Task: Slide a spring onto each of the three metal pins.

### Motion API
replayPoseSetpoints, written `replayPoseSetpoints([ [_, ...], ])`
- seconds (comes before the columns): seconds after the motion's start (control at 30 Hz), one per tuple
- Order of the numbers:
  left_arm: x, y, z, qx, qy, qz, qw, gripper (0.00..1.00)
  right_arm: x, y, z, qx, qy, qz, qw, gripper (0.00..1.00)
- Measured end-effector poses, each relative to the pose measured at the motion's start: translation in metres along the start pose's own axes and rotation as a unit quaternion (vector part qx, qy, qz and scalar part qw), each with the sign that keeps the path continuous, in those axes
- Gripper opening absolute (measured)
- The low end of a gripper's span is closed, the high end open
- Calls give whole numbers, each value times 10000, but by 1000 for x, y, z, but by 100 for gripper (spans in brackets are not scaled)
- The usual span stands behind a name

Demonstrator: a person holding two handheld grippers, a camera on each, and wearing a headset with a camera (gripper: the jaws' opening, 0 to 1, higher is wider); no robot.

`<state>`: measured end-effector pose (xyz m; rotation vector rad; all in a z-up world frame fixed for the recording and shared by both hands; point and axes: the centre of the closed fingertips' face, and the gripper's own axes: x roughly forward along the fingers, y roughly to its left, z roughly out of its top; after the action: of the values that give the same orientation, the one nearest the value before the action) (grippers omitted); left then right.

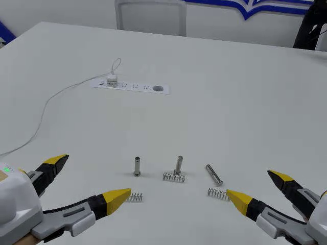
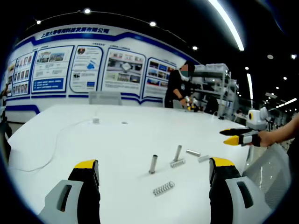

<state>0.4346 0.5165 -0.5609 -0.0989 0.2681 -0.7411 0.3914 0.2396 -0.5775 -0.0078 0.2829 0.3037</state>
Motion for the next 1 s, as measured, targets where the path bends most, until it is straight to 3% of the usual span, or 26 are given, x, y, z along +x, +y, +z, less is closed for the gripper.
replayPoseSetpoints([
  [1.0, 3, -12, -10, 284, 267, -221, 9990, 99, 2, 2, -9, 2, 221, 69, 9997, 59],
])
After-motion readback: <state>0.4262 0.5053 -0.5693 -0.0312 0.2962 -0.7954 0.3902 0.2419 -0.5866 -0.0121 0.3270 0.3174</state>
